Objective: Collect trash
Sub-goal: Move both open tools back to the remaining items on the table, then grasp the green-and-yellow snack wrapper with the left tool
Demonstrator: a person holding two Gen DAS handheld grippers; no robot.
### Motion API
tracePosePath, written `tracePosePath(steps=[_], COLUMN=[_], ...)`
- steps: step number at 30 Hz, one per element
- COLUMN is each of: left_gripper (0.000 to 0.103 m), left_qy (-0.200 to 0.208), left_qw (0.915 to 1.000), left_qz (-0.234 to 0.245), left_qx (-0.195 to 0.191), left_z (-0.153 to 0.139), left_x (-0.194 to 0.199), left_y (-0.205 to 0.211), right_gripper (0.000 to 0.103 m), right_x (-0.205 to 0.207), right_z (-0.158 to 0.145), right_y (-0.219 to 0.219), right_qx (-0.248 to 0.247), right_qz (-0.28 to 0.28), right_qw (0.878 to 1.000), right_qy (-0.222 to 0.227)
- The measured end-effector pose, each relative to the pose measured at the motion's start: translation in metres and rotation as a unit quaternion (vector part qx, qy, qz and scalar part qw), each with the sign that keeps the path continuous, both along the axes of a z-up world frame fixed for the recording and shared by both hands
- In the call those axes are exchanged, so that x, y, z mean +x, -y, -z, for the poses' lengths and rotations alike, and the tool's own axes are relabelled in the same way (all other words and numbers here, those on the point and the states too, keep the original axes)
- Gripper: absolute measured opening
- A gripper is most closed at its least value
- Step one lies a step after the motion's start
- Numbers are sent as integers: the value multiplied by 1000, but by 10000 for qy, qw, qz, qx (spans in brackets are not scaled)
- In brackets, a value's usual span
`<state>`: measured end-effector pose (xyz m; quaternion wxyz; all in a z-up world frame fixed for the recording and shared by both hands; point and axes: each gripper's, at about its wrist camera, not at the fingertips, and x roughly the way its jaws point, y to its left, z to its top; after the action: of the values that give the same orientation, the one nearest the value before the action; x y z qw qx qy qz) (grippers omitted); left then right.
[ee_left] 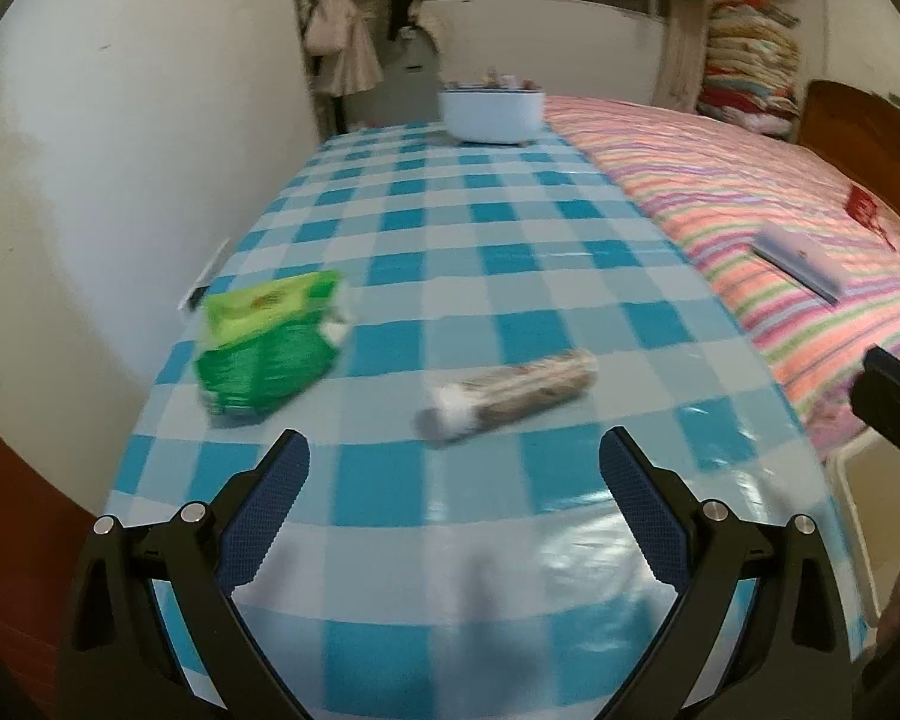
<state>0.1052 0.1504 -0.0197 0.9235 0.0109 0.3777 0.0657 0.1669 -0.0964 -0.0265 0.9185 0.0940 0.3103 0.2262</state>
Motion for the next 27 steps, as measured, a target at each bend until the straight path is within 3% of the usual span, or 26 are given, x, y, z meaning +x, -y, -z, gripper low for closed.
tracePosePath(steps=[12,21,23,25,27], left_gripper=[96,94,94,86,63], left_qy=[-209,-564,-653,-713,-857], left_qw=[9953,9963,9955,9943,9923], left_qz=[-920,-640,-630,-674,-644], left_qx=[-214,-85,-268,-426,-614], left_z=[15,37,44,50,58], left_x=[38,95,106,117,121], left_y=[-116,-129,-141,-155,-165], right_gripper=[94,94,94,94,94], right_x=[9,10,11,14,14], right_z=[8,10,10,10,9], right_y=[-47,-68,-70,-74,-79], right_qx=[-187,-348,-357,-369,-368], right_qz=[-286,-443,-458,-478,-556], right_qw=[9993,9983,9982,9980,9976], right_qy=[-121,-127,-135,-168,-161])
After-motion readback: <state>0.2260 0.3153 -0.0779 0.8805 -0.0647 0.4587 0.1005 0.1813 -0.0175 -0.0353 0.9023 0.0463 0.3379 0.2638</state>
